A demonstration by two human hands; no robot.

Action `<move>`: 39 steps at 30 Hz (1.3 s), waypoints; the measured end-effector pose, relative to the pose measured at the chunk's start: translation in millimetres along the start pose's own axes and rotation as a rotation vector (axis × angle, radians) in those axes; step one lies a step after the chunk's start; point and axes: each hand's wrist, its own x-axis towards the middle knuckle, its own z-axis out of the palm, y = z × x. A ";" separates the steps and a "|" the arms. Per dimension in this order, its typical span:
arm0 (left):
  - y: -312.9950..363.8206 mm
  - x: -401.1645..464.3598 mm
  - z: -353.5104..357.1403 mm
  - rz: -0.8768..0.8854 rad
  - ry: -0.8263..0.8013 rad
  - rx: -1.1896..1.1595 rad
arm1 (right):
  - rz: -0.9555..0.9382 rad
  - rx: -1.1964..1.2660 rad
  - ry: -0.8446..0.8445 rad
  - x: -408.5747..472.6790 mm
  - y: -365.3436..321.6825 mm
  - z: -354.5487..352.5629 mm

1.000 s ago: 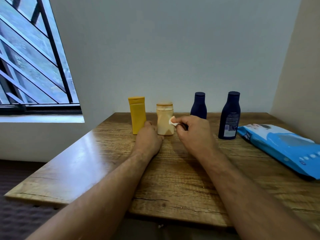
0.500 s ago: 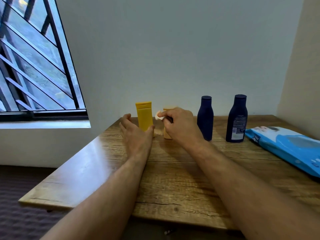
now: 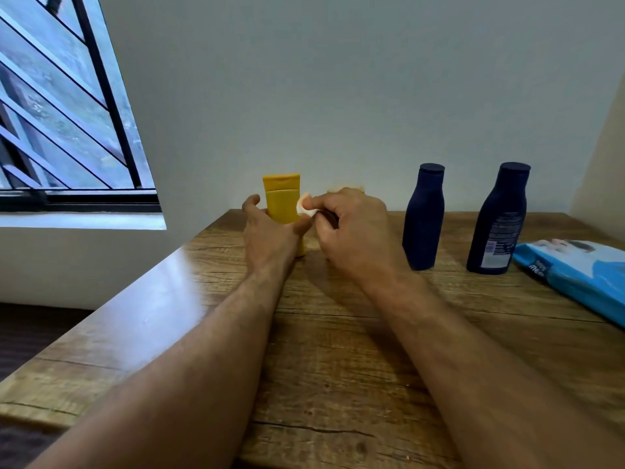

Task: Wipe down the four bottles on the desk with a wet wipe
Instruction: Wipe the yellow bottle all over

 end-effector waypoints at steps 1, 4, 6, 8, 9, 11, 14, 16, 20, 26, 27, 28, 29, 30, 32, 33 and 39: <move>-0.3 0.8 1.3 -0.004 -0.006 0.008 | 0.000 0.001 0.018 -0.4 1.2 -2.0; 0.4 0.4 1.2 -0.016 -0.015 0.031 | 0.016 0.037 0.074 -0.2 3.6 -6.5; 3.9 -3.2 -2.0 -0.030 -0.026 0.038 | 0.016 0.058 0.091 -0.4 1.7 -9.2; 9.2 -8.3 -5.4 -0.039 -0.047 0.032 | 0.008 0.077 0.098 -3.4 -1.0 -11.6; 11.4 -12.0 -7.5 -0.040 -0.057 0.023 | 0.007 0.085 0.096 -6.5 -2.5 -12.5; 15.1 -20.7 -12.5 -0.036 -0.062 -0.008 | 0.003 0.094 0.080 -12.9 -5.0 -14.9; 17.5 -38.2 -23.1 -0.052 -0.125 -0.151 | 0.019 0.106 0.063 -18.5 -7.2 -19.8; 19.1 -52.3 -33.0 -0.088 -0.232 -0.300 | 0.020 0.112 0.074 -18.8 -9.0 -22.7; 20.3 -74.7 -57.2 -0.149 -0.470 -0.664 | 0.034 0.152 0.097 -18.6 -14.4 -23.2; 20.5 -74.8 -65.2 -0.223 -0.525 -0.797 | 0.010 0.192 0.080 -21.2 -19.8 -18.3; 21.2 -73.8 -65.5 -0.220 -0.551 -0.796 | 0.009 0.192 0.072 -20.6 -20.0 -17.3; 22.3 -73.1 -66.9 -0.229 -0.576 -0.803 | 0.008 0.190 0.058 -20.3 -20.1 -15.7; 23.7 -72.0 -68.0 -0.261 -0.601 -0.824 | 0.004 0.187 0.034 -20.3 -20.2 -14.4; 22.6 -69.3 -67.7 -0.311 -0.610 -0.854 | -0.002 0.179 0.005 -20.8 -20.0 -12.0; 19.7 -63.4 -66.5 -0.383 -0.613 -0.883 | -0.020 0.153 -0.053 -21.7 -21.8 -7.9; 17.5 -60.7 -65.1 -0.395 -0.608 -0.882 | -0.025 0.130 -0.083 -21.8 -23.0 -5.9; 12.2 -51.3 -61.1 -0.416 -0.543 -0.952 | -0.014 0.083 -0.305 -27.6 -25.0 3.1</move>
